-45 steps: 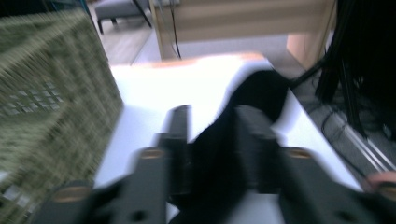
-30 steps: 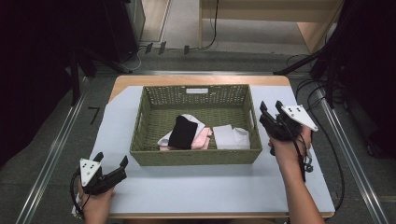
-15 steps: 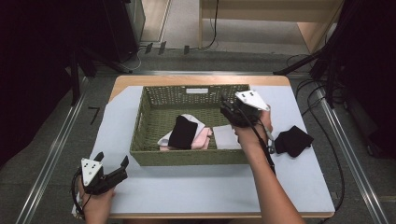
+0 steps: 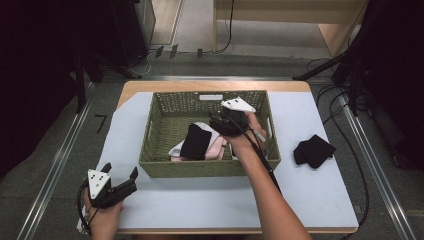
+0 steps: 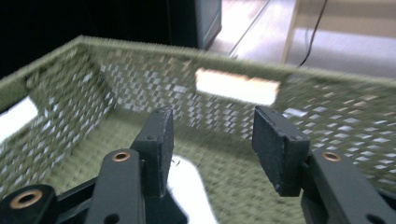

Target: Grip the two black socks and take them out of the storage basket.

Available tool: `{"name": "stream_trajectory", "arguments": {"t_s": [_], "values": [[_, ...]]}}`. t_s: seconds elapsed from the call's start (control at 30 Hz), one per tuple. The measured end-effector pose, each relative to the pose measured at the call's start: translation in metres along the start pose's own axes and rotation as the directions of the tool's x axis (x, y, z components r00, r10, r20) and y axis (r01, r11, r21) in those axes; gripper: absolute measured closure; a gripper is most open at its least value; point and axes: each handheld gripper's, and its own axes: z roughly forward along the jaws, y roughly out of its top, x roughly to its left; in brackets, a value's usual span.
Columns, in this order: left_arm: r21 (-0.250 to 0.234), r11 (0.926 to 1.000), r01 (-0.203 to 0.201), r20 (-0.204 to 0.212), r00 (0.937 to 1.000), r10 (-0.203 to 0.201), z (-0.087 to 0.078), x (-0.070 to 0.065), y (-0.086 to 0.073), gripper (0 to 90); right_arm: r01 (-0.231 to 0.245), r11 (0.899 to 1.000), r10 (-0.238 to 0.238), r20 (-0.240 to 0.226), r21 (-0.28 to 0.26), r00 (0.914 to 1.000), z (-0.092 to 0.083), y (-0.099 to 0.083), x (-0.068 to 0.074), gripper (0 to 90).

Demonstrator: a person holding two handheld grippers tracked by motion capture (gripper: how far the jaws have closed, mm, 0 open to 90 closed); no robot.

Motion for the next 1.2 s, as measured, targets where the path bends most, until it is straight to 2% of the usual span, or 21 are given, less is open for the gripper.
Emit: {"name": "stream_trajectory", "arguments": {"t_s": [0.03, 0.17, 0.2, 0.27, 0.3, 0.33, 0.4, 0.43, 0.53, 0.6, 0.7, 0.73, 0.77, 0.8, 0.83, 0.87, 1.03, 1.07, 1.1, 1.13, 1.2], "values": [[0.001, 1.0000, -0.001, 0.001, 1.0000, 0.001, 0.000, 0.000, 0.000, 12.3, 0.009, 0.998, -0.009, -0.016, 0.058, 0.9998, 0.007, -0.002, 0.007, 49.5], [0.002, 1.0000, -0.003, 0.002, 1.0000, 0.003, 0.001, 0.000, 0.000, 12.3, 0.031, 0.989, -0.023, -0.058, 0.142, 0.9981, 0.018, -0.005, 0.017, 46.9], [0.004, 1.0000, -0.004, 0.002, 1.0000, 0.004, 0.000, 0.000, 0.000, 12.3, 0.046, 0.979, -0.030, -0.084, 0.198, 0.9960, 0.025, -0.009, 0.024, 46.2], [0.003, 1.0000, -0.003, 0.003, 1.0000, 0.003, 0.000, 0.000, 0.000, 12.4, 0.055, 0.974, -0.033, -0.099, 0.222, 0.9945, 0.029, -0.011, 0.026, 44.4], [0.004, 1.0000, -0.003, 0.004, 1.0000, 0.003, 0.000, 0.000, 0.000, 12.4, 0.074, 0.959, -0.040, -0.126, 0.274, 0.9912, 0.034, -0.017, 0.028, 40.8], [0.002, 1.0000, -0.003, 0.006, 1.0000, 0.003, 0.000, 0.000, 0.000, 12.4, 0.074, 0.959, -0.040, -0.126, 0.274, 0.9912, 0.034, -0.017, 0.028, 40.8], [0.003, 1.0000, -0.002, 0.007, 1.0000, 0.002, 0.000, 0.000, 0.000, 12.4, 0.103, 0.939, -0.060, -0.138, 0.327, 0.9885, 0.038, -0.022, 0.028, 39.3], [0.002, 1.0000, -0.002, 0.006, 1.0000, 0.002, 0.000, 0.000, 0.000, 12.4, 0.084, 0.929, -0.041, -0.126, 0.361, 0.9912, 0.040, -0.025, 0.025, 36.6], [0.000, 1.0000, -0.003, 0.007, 1.0000, 0.003, 0.000, 0.000, 0.000, 12.4, 0.059, 0.924, -0.024, -0.096, 0.379, 0.9951, 0.043, -0.027, 0.021, 37.8], [-0.003, 1.0000, -0.002, 0.009, 1.0000, 0.002, 0.000, 0.000, 0.000, 12.4, 0.048, 0.913, -0.017, -0.079, 0.404, 0.9967, 0.046, -0.029, 0.018, 38.8], [-0.003, 1.0000, -0.002, 0.008, 1.0000, 0.002, 0.000, 0.000, 0.000, 12.5, 0.052, 0.896, -0.018, -0.082, 0.441, 0.9965, 0.048, -0.032, 0.016, 50.6], [-0.004, 1.0000, -0.004, 0.008, 1.0000, 0.004, 0.000, 0.000, 0.000, 12.6, 0.069, 0.889, -0.017, -0.117, 0.453, 0.9930, 0.048, -0.032, 0.016, 67.2], [-0.004, 1.0000, -0.004, 0.008, 1.0000, 0.004, 0.000, 0.000, 0.000, 12.6, 0.069, 0.889, -0.017, -0.117, 0.453, 0.9930, 0.048, -0.032, 0.016, 67.2], [-0.004, 1.0000, -0.004, 0.007, 1.0000, 0.004, 0.000, 0.000, 0.000, 12.7, 0.108, 0.878, -0.038, -0.156, 0.466, 0.9870, 0.046, -0.030, 0.016, 80.3], [-0.004, 1.0000, -0.004, 0.007, 1.0000, 0.004, 0.000, 0.000, 0.000, 12.7, 0.108, 0.878, -0.038, -0.156, 0.466, 0.9870, 0.046, -0.030, 0.016, 80.3], [-0.002, 1.0000, -0.004, 0.007, 1.0000, 0.004, 0.000, 0.000, 0.000, 12.7, 0.152, 0.883, -0.080, -0.177, 0.444, 0.9810, 0.043, -0.026, 0.015, 85.9], [-0.004, 1.0000, -0.003, 0.006, 1.0000, 0.003, 0.000, 0.000, 0.000, 12.8, 0.174, 0.907, -0.121, -0.159, 0.383, 0.9799, 0.037, -0.020, 0.010, 87.2], [-0.003, 1.0000, -0.004, 0.007, 1.0000, 0.004, -0.001, 0.000, 0.000, 12.8, 0.169, 0.919, -0.127, -0.138, 0.357, 0.9822, 0.035, -0.018, 0.008, 87.3], [-0.006, 1.0000, -0.002, 0.007, 1.0000, 0.002, -0.001, 0.000, 0.000, 12.9, 0.149, 0.945, -0.141, -0.051, 0.290, 0.9888, 0.029, -0.012, 0.000, 87.2], [-0.006, 1.0000, -0.002, 0.007, 1.0000, 0.002, -0.001, 0.000, 0.000, 12.9, 0.149, 0.945, -0.141, -0.051, 0.290, 0.9888, 0.029, -0.012, 0.000, 87.2], [-0.002, 1.0000, -0.003, 0.006, 1.0000, 0.003, -0.001, 0.000, 0.000, 12.9, 0.072, 0.975, -0.087, 0.063, 0.210, 0.9942, 0.022, -0.006, -0.009, 87.2]]}}
